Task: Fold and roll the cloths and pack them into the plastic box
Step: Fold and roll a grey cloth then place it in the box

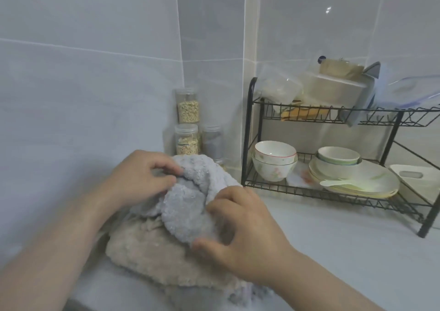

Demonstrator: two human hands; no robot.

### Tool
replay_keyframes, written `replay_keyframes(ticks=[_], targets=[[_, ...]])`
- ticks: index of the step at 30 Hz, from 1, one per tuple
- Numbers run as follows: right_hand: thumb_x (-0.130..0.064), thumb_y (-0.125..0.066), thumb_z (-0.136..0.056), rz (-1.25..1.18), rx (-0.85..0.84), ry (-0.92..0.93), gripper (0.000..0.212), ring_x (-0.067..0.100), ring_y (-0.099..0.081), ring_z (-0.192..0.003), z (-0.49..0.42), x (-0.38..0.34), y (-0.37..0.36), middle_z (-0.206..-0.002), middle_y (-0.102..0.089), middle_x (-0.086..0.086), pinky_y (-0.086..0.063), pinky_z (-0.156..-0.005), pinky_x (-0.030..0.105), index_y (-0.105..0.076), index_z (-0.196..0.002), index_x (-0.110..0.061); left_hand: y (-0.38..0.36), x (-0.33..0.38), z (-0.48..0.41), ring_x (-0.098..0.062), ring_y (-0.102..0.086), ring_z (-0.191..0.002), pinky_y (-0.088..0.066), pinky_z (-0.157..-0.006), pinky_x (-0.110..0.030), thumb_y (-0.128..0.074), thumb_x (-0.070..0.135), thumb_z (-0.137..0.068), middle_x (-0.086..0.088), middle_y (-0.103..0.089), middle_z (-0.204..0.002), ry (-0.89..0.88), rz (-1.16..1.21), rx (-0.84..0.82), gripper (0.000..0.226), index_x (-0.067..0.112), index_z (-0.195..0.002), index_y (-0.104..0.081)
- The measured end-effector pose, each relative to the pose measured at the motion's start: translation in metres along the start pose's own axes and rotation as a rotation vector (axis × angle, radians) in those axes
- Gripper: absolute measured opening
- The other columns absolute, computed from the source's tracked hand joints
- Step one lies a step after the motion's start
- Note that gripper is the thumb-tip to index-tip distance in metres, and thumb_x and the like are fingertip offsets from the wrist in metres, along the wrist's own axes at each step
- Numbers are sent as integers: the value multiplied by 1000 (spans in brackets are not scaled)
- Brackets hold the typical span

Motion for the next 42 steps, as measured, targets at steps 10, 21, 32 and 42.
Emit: replay_keyframes(ticks=[10,21,32,42], targets=[[-24,-69,-86,-213,184,-283,9,-2,-52,-89,-10,7,17,-89,-55,-17,-34,-79,4,-77,-89,-23,-1,-7,32,20,-56,-91,-38,-74,4,-86,23,-63,44,-59,-93,-44,16,-138,36,50,-78,-66],[-17,-39,-101,-246,505,-391,20,4,-53,-79,-58,11,139,-82,-58,-14,-36,-62,6,-58,-96,-22,30,90,-32,-10,-55,-74,-38,-61,-9,-54,8,-92,-2,-65,-86,-174,173,334,13,15,-94,-65],[-25,-69,-80,76,305,-352,28,10,-55,-96,5,29,253,-107,-60,-5,-45,-79,21,-65,-107,-31,5,227,-51,-16,-63,-73,-46,-65,-24,-74,28,-80,0,-70,-80,-364,206,125,13,18,-87,-71],[-3,-52,-83,96,542,-646,13,17,-44,-58,79,115,318,-71,-54,6,-34,-43,17,-59,-92,-9,-108,261,-72,-16,-58,-70,-42,-58,-25,-70,6,-74,0,-67,-74,-335,48,-114,14,19,-70,-67]])
Point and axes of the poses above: each hand's wrist, its own z-axis away from the middle knuckle, its own y-axis out of the back of the hand, x = y × z, the point moved 5 cm from there along -z, towards the middle knuckle
